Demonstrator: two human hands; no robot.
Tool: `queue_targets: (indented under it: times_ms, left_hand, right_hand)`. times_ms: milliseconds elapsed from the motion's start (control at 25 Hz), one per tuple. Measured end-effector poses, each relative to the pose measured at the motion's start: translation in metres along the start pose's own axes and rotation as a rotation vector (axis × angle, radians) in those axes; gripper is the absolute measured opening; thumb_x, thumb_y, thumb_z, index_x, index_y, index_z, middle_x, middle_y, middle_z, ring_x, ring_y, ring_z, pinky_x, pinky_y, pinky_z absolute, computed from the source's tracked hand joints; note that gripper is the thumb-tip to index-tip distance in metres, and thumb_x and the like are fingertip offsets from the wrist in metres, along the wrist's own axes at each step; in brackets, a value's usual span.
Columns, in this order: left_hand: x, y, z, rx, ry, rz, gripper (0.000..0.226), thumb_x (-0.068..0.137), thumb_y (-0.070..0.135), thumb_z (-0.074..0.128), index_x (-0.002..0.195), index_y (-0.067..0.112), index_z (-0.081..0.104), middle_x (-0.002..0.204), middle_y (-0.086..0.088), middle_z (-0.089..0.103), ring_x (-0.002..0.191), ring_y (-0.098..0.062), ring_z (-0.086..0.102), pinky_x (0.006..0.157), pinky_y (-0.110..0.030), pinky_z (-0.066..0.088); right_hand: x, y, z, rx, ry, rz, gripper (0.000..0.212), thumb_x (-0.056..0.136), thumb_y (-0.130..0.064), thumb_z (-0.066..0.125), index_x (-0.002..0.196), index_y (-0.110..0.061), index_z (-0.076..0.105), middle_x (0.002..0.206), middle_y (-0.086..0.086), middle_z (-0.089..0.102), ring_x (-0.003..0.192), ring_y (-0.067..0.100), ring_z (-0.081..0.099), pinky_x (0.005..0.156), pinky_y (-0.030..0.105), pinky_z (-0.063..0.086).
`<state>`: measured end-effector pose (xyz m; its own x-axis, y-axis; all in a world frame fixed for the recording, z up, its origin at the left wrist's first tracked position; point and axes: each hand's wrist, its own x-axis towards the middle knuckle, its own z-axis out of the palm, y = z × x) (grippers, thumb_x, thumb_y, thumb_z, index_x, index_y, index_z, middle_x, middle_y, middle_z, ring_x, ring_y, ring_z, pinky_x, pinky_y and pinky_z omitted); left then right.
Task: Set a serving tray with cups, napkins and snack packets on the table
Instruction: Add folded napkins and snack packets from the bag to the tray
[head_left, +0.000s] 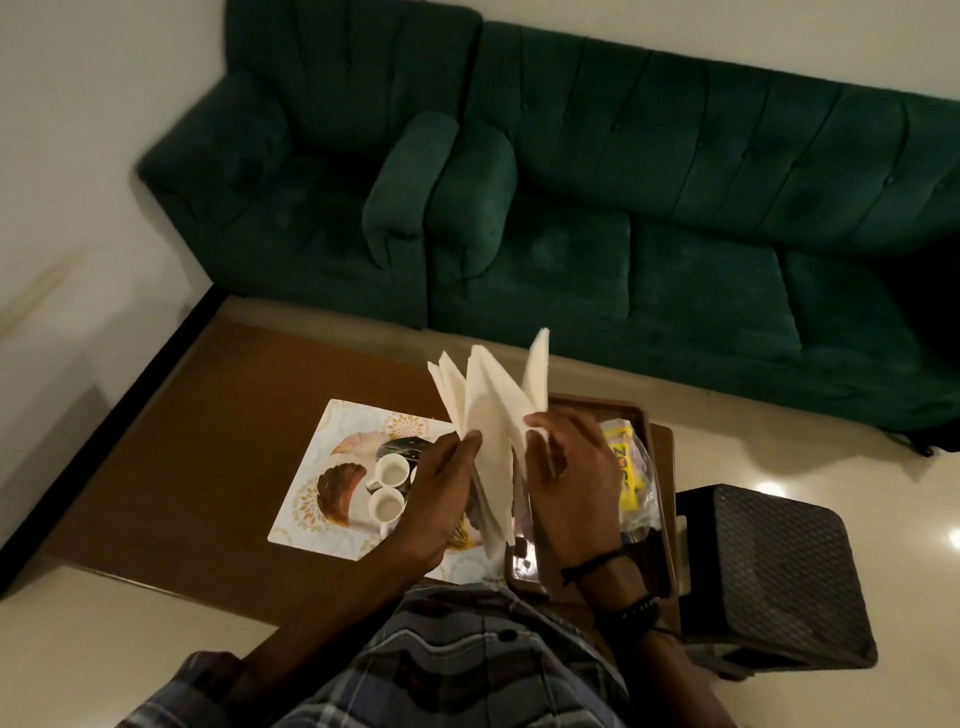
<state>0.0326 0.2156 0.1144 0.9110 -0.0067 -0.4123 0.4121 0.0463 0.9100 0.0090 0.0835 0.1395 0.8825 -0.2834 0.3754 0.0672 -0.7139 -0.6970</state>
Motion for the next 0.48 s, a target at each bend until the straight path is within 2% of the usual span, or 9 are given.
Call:
queue_targets:
  times_ms: [120, 200, 360, 480]
  left_hand:
    - [0.0004, -0.0016, 0.0028, 0.003, -0.022, 0.029, 0.024, 0.093, 0.033, 0.055, 0.076, 0.029, 0.071, 0.087, -0.004, 0.073, 0.090, -0.021, 0.068, 0.085, -0.043, 0.053]
    - [0.0003, -0.0013, 0.0037, -0.023, -0.023, 0.019, 0.024, 0.093, 0.037, 0.054, 0.078, 0.035, 0.073, 0.089, 0.002, 0.075, 0.094, -0.020, 0.069, 0.086, -0.040, 0.053]
    - [0.0018, -0.0005, 0.0013, -0.084, -0.056, -0.019, 0.028, 0.094, 0.043, 0.048, 0.085, 0.039, 0.074, 0.099, 0.001, 0.075, 0.099, -0.018, 0.069, 0.093, -0.039, 0.052]
    - [0.0038, -0.0012, 0.0001, -0.088, -0.044, -0.030, 0.029, 0.095, 0.043, 0.047, 0.091, 0.030, 0.073, 0.099, -0.002, 0.075, 0.099, -0.020, 0.069, 0.093, -0.040, 0.053]
  right_hand:
    - [-0.0054, -0.0038, 0.0066, -0.065, -0.139, -0.136, 0.016, 0.079, 0.003, 0.068, 0.091, -0.006, 0.073, 0.099, 0.013, 0.069, 0.083, 0.025, 0.069, 0.073, 0.021, 0.050]
    - [-0.0069, -0.0047, 0.0083, -0.069, -0.201, -0.198, 0.017, 0.079, -0.003, 0.065, 0.094, -0.006, 0.073, 0.102, 0.012, 0.069, 0.085, 0.025, 0.068, 0.073, 0.024, 0.054]
    - [-0.0077, -0.0101, 0.0073, -0.065, -0.256, -0.234, 0.024, 0.080, -0.020, 0.057, 0.098, -0.012, 0.071, 0.104, 0.006, 0.067, 0.091, 0.018, 0.066, 0.072, 0.018, 0.049]
    - [-0.0048, -0.0081, 0.0083, -0.059, -0.256, -0.224, 0.024, 0.075, -0.013, 0.067, 0.098, -0.012, 0.073, 0.102, 0.008, 0.069, 0.093, 0.020, 0.067, 0.071, 0.025, 0.056]
